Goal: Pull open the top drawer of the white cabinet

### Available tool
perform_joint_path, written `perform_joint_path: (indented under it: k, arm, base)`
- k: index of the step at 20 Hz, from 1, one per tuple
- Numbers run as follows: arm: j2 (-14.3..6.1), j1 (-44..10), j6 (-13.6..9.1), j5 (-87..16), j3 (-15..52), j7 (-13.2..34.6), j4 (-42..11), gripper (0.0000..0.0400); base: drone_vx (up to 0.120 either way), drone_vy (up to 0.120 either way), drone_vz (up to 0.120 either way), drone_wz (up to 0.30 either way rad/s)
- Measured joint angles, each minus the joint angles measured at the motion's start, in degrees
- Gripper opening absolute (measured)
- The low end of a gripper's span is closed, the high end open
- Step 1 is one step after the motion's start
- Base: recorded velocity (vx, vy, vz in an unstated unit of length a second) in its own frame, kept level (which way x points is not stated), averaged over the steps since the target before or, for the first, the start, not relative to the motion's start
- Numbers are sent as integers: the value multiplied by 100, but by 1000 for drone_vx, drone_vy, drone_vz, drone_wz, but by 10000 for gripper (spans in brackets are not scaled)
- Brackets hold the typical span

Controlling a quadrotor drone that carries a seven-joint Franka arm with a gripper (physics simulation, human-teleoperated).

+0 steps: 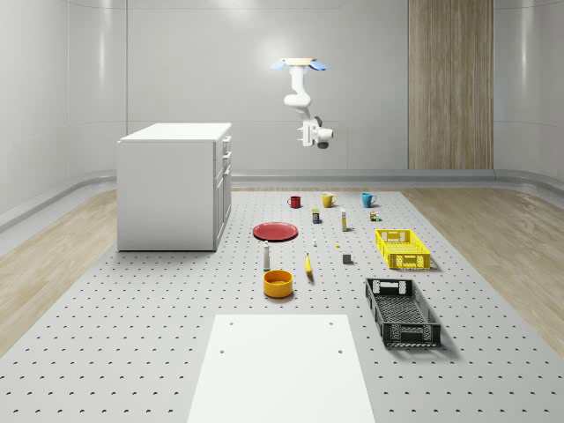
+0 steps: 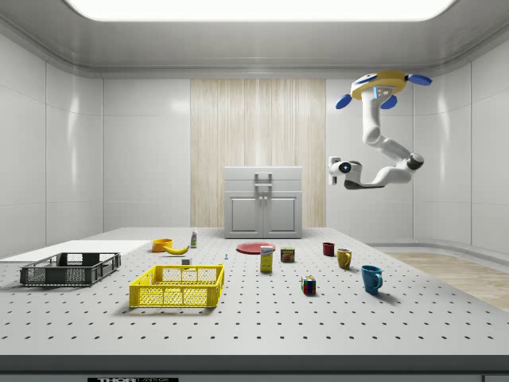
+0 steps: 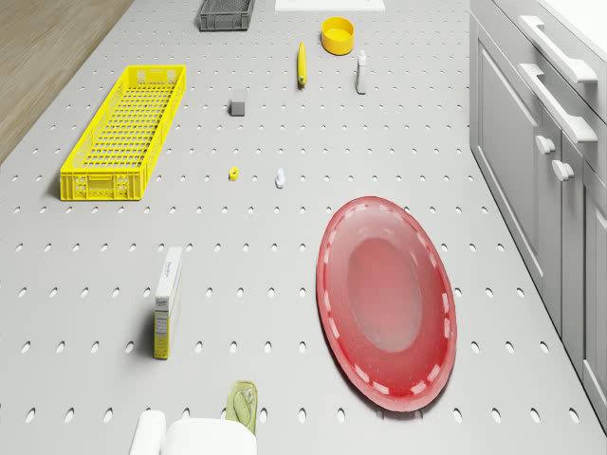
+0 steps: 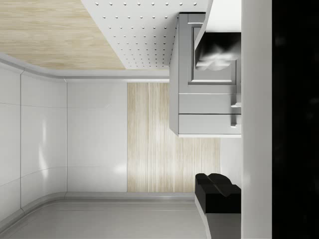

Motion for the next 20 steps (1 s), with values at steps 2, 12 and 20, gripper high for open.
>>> perform_joint_path:
  k: [2, 12, 20]
  arm:
    - [-52, 65, 54, -36, -31, 30, -7, 305]
    - [-306, 362, 310, -217, -163, 180, -41, 305]
    - [-495, 570, 495, -357, -249, 295, -66, 305]
  base:
    - [120, -120, 0, 0]
    - [120, -120, 0, 0]
    - [120, -120, 35, 0]
